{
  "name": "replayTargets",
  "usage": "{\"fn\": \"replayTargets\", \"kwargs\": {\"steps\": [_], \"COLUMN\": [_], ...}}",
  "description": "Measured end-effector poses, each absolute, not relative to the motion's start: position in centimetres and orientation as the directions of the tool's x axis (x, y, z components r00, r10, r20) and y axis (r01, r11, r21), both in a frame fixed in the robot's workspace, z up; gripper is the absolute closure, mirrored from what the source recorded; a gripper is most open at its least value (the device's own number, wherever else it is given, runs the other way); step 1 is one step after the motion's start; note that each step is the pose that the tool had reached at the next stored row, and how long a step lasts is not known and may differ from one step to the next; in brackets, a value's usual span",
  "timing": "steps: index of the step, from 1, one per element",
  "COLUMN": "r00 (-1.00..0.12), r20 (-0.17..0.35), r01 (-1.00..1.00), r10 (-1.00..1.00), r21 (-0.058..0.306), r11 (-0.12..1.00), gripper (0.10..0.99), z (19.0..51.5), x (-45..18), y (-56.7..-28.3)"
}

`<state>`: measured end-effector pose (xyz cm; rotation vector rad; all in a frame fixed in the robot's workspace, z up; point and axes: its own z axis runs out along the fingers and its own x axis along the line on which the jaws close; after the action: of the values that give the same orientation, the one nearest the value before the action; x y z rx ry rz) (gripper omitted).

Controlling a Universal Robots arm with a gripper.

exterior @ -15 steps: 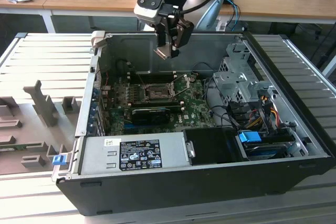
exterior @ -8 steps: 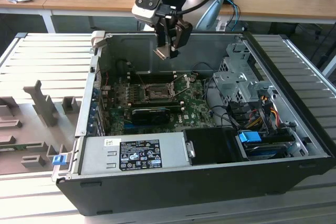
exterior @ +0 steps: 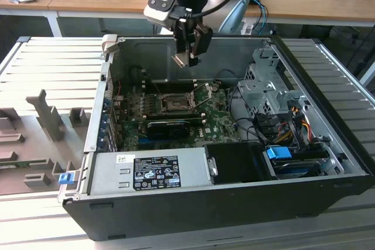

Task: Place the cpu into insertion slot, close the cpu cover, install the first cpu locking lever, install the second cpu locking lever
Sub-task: 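Place the cpu into insertion slot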

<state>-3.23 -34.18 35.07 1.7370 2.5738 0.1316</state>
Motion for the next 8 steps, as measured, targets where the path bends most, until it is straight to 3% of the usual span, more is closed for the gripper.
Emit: {"fn": "replayTargets", "kwargs": {"steps": [8], "r00": [-0.287], "r20": [0.020], "r01": [0.955], "r10": [0.958], "r21": [0.087], "r11": [0.285], "gripper": [0.557], "z": [34.66], "x": [-3.28], "y": [-34.19]}}
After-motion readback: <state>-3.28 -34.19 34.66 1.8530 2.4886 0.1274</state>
